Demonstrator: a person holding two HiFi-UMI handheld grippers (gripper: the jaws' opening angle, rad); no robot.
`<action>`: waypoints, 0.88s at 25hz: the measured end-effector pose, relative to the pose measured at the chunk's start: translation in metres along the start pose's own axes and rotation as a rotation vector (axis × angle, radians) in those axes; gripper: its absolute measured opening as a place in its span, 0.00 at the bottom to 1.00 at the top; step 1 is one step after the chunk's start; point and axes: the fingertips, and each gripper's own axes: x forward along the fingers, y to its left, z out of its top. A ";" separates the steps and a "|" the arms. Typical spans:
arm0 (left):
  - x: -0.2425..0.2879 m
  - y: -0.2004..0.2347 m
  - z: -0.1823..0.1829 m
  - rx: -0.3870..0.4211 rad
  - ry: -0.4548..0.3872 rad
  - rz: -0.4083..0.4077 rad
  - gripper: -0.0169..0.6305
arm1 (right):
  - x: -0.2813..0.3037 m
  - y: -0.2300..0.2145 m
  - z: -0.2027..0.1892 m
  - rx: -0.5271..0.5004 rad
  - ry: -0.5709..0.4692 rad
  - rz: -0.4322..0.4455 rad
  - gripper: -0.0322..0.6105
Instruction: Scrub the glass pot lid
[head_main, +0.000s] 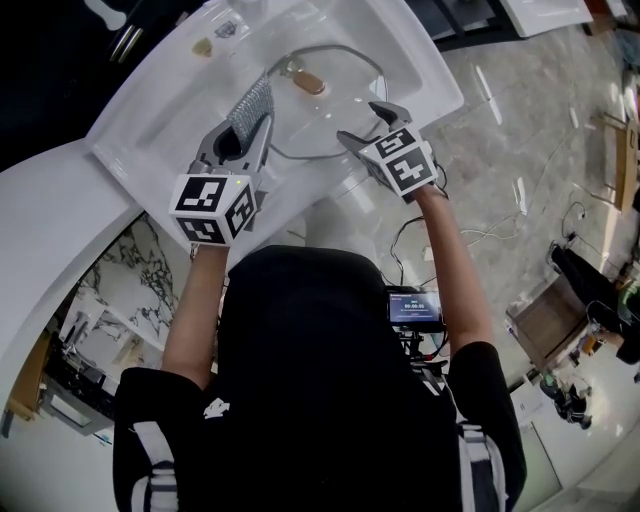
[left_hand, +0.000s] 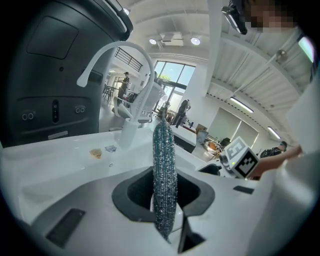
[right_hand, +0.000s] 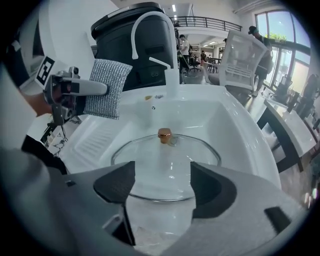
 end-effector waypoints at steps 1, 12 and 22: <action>0.001 0.000 -0.003 -0.001 0.008 0.000 0.14 | 0.002 0.000 -0.001 0.000 0.002 0.002 0.55; 0.010 -0.002 -0.028 0.016 0.086 0.000 0.14 | 0.013 -0.004 -0.010 -0.017 0.035 -0.009 0.56; 0.012 0.001 -0.057 0.072 0.210 -0.076 0.14 | 0.016 -0.003 -0.012 0.037 0.041 0.021 0.56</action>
